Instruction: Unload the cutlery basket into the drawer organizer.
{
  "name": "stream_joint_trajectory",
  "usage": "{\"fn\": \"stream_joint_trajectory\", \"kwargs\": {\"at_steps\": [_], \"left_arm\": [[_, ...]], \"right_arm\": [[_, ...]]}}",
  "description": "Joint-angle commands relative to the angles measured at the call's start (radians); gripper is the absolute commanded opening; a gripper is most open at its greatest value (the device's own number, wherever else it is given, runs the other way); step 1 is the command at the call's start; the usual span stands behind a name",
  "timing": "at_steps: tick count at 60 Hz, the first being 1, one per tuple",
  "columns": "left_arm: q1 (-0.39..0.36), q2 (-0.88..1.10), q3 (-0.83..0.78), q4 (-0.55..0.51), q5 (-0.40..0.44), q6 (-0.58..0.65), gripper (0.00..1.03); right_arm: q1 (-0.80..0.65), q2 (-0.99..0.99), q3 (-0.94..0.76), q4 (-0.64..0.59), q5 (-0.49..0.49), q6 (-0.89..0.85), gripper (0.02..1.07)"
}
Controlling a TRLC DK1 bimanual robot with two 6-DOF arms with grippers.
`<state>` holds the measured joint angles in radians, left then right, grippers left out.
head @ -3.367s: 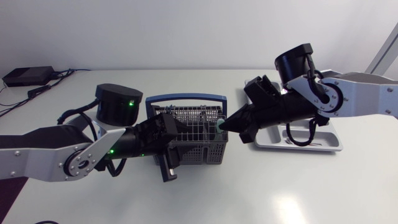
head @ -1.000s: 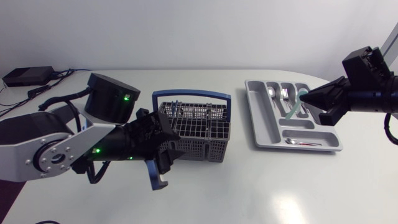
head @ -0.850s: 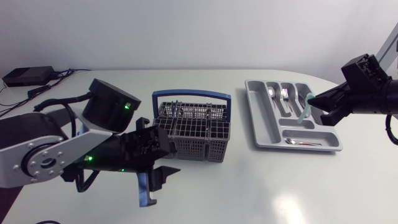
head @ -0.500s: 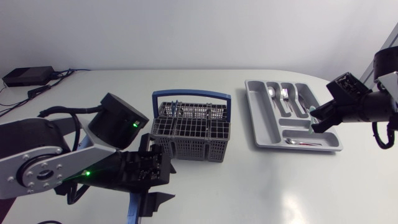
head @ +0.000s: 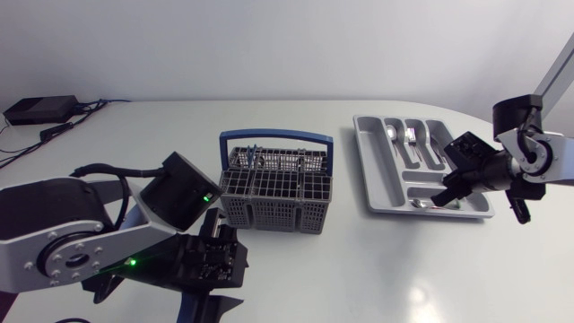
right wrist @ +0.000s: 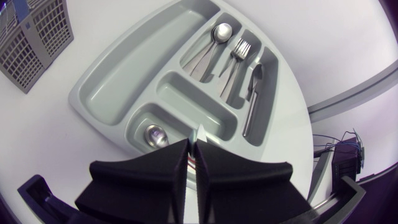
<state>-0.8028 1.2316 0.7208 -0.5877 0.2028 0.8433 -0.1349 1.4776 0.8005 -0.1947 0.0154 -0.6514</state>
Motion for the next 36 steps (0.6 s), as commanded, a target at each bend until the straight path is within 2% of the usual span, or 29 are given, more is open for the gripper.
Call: {"fn": "stream_joint_trajectory", "kwargs": {"at_steps": [1,6,12,24,30,36], "left_arm": [[-0.01,0.016,-0.024,-0.017,-0.005,0.028,0.72],[-0.01,0.016,-0.024,-0.024,-0.008,0.028,0.72],[-0.01,0.014,-0.024,-0.031,-0.011,0.028,0.72],[-0.012,0.014,-0.023,-0.049,-0.011,0.03,0.72],[-0.012,0.014,-0.021,-0.058,-0.013,0.034,0.72],[-0.01,0.012,-0.02,-0.073,-0.014,0.039,0.72]], "right_arm": [[0.029,0.036,-0.049,0.012,0.02,0.03,0.16],[0.05,0.047,-0.061,0.014,0.031,0.039,0.35],[0.063,0.046,-0.069,0.012,0.031,0.049,0.45],[0.069,0.012,-0.086,0.003,0.029,0.053,0.89],[0.069,-0.011,-0.08,-0.014,0.018,0.053,0.98],[0.064,-0.062,-0.073,-0.032,-0.026,0.055,1.01]]}}
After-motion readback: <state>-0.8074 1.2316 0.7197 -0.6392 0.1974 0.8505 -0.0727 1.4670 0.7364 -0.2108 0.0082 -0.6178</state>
